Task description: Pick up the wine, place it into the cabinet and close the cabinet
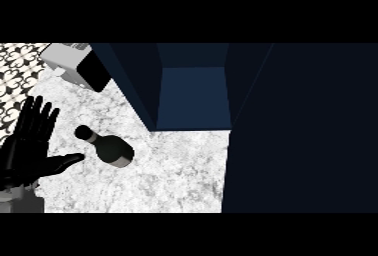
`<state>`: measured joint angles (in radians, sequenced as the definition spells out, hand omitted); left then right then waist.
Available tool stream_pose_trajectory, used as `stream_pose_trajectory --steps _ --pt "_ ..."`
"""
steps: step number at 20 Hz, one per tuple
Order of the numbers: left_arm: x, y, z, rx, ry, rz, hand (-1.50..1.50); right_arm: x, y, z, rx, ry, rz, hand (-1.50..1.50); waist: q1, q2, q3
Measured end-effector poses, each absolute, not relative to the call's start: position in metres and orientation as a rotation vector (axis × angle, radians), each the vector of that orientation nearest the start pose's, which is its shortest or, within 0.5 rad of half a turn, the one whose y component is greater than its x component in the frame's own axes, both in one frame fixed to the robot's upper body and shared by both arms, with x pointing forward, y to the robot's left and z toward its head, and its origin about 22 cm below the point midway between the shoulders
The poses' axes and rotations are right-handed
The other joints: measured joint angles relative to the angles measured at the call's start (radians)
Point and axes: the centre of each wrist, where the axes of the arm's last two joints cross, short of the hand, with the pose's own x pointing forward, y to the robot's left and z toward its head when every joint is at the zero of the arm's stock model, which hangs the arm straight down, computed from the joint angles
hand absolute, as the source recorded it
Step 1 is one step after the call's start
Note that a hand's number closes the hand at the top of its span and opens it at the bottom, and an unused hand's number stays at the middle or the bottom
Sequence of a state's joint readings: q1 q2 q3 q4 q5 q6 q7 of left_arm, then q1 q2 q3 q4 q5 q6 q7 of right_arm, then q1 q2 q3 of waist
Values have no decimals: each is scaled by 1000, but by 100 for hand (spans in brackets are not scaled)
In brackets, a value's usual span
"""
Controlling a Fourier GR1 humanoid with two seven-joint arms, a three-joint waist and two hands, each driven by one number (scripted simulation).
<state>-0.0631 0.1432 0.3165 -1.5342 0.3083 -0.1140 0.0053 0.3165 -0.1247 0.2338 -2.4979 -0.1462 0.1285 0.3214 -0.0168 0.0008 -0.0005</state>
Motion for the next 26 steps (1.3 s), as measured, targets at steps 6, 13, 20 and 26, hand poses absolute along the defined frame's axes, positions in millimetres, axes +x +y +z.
stream_pose_trajectory --steps 6,13,20,26 --pt "247 336 -23 -20 -1600 267 -150 116 -217 151 305 -1857 241 -150 0 0 0" --pt "253 337 -66 -113 -1563 260 -150 117 -215 151 315 -1846 230 -150 0 1 -1" --pt "253 329 -100 -222 -1528 274 -150 118 -217 152 313 -1848 240 -150 0 1 -1" --pt "251 329 -123 -280 -1506 293 -150 115 -216 146 328 -1857 236 -150 -1 1 -1"
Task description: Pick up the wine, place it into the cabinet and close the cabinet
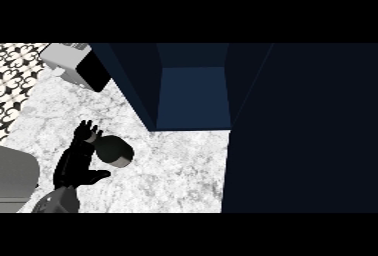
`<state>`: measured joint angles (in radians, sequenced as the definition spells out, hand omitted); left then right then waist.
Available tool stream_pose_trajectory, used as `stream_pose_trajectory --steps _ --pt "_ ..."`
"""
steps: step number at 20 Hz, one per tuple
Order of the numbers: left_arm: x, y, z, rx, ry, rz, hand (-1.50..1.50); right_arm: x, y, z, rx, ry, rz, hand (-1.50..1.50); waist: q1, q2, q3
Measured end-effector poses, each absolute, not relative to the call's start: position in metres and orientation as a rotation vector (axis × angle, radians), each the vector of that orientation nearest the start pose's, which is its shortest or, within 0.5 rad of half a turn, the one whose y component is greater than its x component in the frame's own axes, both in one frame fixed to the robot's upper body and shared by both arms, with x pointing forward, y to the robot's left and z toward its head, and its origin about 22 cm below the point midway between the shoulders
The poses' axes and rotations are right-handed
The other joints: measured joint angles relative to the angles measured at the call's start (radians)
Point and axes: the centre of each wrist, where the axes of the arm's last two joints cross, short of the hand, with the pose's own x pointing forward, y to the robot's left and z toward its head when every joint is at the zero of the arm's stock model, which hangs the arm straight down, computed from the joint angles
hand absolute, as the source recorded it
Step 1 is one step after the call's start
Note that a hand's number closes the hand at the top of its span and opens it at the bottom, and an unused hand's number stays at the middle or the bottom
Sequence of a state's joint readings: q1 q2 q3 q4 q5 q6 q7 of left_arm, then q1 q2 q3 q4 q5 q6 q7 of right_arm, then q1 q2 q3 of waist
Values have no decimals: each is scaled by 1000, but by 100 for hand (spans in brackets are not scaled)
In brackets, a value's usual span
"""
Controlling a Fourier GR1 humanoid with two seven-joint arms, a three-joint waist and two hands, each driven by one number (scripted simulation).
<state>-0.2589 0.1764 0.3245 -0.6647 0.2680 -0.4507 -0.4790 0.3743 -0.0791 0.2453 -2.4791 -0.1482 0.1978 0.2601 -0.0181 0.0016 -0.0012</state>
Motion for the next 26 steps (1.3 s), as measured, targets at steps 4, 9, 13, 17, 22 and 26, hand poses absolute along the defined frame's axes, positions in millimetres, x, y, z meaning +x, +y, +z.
stream_pose_trajectory --steps 4,9,13,17,22,26 --pt "251 329 -131 -314 -1506 324 -150 115 -220 146 314 -1857 248 -150 0 0 0" --pt "252 323 -142 -319 -1495 378 -150 111 -219 143 333 -1853 246 -150 -5 1 0" --pt "261 309 -143 -329 -1501 399 -150 112 -221 143 322 -1854 254 -150 -6 2 -1" --pt "265 308 -143 -384 -1491 382 150 113 -220 142 325 -1855 251 -150 -7 3 0" --pt "274 295 -141 -474 -1453 361 150 116 -220 143 324 -1857 250 -150 -5 3 0" --pt "276 294 -140 -442 -1495 304 150 118 -218 143 332 -1856 248 -150 -6 3 0"
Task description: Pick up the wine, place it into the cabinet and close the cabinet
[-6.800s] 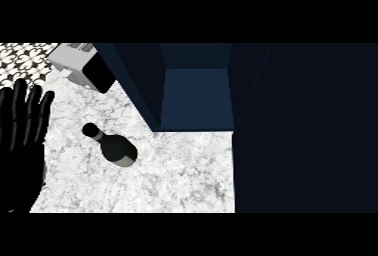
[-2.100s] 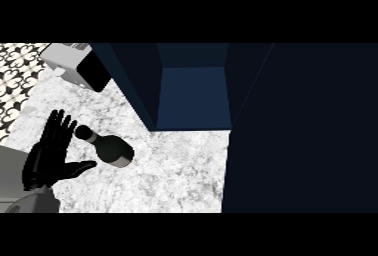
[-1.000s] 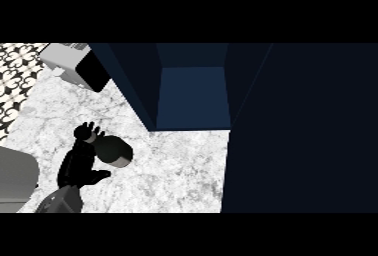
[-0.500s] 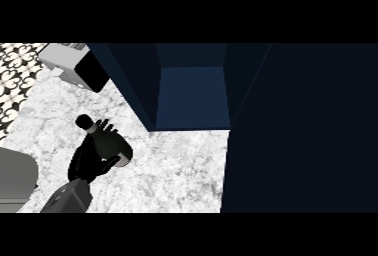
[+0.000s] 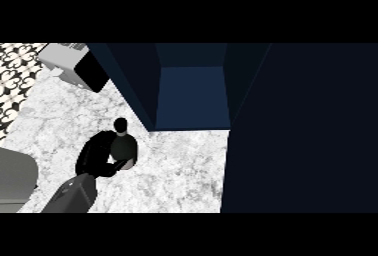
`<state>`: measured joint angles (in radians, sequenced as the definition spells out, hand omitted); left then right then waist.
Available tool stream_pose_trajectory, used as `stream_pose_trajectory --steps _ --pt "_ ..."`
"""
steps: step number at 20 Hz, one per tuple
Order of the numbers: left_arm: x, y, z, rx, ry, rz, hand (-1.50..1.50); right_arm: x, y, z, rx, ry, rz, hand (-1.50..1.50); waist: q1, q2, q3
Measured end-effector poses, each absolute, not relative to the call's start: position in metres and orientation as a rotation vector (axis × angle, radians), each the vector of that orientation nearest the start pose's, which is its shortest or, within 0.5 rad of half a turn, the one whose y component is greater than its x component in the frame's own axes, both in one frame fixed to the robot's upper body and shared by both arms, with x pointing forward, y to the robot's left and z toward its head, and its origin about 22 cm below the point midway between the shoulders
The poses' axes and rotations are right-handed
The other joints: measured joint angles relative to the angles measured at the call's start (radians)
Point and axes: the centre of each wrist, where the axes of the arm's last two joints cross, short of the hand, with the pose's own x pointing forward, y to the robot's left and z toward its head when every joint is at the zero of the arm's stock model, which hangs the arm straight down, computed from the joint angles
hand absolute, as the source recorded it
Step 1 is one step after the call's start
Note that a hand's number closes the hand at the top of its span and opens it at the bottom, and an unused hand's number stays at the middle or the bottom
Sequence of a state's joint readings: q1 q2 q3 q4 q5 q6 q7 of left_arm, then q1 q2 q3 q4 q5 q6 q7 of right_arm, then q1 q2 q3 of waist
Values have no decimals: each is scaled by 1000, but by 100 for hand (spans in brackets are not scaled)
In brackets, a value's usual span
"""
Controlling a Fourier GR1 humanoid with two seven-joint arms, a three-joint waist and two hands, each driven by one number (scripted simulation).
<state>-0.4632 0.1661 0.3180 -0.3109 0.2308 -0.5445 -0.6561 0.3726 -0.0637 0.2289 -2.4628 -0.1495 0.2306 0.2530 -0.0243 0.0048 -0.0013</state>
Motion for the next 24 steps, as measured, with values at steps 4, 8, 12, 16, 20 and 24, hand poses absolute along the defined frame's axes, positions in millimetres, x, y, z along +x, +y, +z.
stream_pose_trajectory --steps 4,8,12,16,20,24 --pt "277 287 -138 -339 -1598 227 150 117 -217 142 336 -1855 248 -150 0 -3 1" --pt "269 289 -139 -250 -1677 160 150 115 -221 141 319 -1848 249 -150 10 -9 5" --pt "266 289 -136 -149 -1745 69 150 114 -220 139 322 -1846 234 -150 16 -13 7" --pt "269 283 -126 -61 -1775 -31 150 115 -222 139 307 -1848 242 -150 23 -13 6" --pt "274 267 -114 -4 -1753 -81 150 112 -222 139 313 -1834 240 -150 23 -13 5" --pt "288 244 -92 5 -1737 -104 150 112 -226 141 292 -1830 250 -150 24 -11 3"
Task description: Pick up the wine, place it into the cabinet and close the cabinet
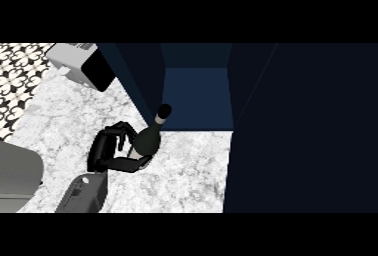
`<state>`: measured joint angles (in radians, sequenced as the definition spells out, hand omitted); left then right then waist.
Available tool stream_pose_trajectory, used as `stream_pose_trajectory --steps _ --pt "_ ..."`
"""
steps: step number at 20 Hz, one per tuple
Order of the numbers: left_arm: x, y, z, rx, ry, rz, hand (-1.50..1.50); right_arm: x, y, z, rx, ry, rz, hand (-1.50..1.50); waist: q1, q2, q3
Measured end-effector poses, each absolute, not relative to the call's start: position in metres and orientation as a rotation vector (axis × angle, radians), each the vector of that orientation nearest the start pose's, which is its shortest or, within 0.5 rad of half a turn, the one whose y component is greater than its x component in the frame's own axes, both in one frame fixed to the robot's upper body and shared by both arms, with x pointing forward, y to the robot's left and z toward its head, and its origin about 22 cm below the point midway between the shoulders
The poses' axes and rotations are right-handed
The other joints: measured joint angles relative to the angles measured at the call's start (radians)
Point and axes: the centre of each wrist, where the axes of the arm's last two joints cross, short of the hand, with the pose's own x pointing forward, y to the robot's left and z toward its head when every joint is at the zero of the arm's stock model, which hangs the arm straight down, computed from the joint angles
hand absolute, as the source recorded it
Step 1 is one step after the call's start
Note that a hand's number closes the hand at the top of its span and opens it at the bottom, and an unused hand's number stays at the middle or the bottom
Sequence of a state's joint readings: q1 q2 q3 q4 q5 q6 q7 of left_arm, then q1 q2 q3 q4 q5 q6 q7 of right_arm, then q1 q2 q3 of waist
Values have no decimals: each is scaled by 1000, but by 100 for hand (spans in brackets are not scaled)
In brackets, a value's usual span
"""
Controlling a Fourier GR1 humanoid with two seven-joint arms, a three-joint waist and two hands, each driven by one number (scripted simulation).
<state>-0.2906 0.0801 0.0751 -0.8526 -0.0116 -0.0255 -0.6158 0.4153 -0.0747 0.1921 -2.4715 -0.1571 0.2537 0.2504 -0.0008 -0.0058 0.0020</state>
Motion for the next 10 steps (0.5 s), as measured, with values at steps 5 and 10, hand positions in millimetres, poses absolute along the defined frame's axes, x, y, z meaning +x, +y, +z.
stream_pose_trajectory --steps 5,10 --pt "295 210 -66 10 -1722 -118 150 110 -228 137 284 -1829 244 -150 -2 1 -1" --pt "305 196 -46 60 -1696 -150 150 109 -228 136 293 -1824 245 -150 -3 2 -1"
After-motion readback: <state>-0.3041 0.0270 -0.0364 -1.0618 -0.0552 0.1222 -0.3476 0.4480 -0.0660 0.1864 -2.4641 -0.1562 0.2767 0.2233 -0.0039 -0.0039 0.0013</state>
